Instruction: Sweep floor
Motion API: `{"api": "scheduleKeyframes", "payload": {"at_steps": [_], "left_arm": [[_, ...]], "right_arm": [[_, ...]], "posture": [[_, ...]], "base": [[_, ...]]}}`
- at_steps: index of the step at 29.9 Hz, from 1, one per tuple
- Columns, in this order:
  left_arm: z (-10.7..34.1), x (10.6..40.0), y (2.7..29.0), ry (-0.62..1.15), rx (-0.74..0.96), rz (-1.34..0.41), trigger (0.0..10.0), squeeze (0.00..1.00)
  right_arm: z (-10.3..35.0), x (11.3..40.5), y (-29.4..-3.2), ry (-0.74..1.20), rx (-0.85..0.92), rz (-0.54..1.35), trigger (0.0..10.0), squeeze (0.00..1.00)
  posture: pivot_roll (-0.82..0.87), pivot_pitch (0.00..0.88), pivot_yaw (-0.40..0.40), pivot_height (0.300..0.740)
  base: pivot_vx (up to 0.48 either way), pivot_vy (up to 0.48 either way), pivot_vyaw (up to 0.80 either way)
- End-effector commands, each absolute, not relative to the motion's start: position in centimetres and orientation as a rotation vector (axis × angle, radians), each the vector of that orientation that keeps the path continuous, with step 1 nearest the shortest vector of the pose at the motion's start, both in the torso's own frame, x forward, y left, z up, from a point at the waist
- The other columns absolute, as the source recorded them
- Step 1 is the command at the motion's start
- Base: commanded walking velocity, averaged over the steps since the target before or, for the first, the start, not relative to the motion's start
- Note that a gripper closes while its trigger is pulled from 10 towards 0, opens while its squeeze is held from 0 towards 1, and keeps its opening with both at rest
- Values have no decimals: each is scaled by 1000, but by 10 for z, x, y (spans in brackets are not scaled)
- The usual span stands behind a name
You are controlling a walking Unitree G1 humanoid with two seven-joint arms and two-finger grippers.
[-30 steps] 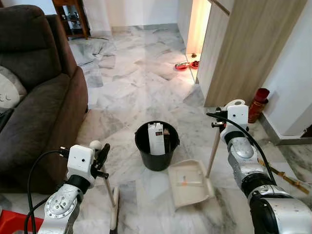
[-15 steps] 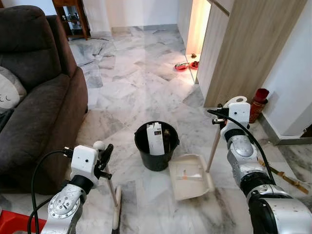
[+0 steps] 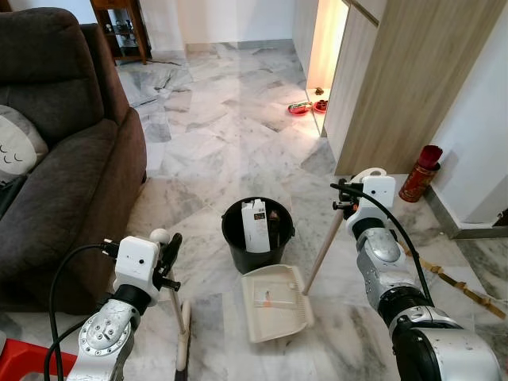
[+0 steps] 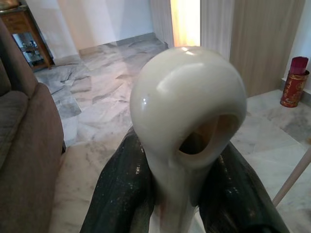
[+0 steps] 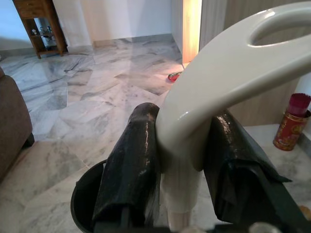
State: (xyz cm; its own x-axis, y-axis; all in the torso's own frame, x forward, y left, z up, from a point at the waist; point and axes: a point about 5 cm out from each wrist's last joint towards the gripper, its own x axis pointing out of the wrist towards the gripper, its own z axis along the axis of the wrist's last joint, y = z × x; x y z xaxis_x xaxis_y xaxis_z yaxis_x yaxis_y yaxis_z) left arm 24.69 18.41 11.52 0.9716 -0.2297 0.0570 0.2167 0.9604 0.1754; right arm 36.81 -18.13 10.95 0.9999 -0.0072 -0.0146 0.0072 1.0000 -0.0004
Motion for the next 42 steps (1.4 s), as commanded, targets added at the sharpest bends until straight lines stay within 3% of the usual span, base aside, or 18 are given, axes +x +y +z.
{"api": "scheduleKeyframes", "payload": {"at_steps": [1,18,34,42], "left_arm": [[121,247,185,-110,178,-218,10000,0],[121,247,186,-120,167,-202,10000,0],[122,247,185,-127,160,-198,10000,0],[121,249,186,-125,167,-186,10000,0]], "right_arm": [[121,372,-181,-30,5,-2,10000,0],[120,372,-179,-19,8,14,10000,0],[120,373,-179,-16,4,21,10000,0],[122,374,-174,-24,4,36,10000,0]], "posture": [[50,38,25,740],[46,39,20,740],[44,38,14,740],[43,37,11,740]], "base": [[0,0,0],[0,0,0],[-273,0,0],[0,0,0]]}}
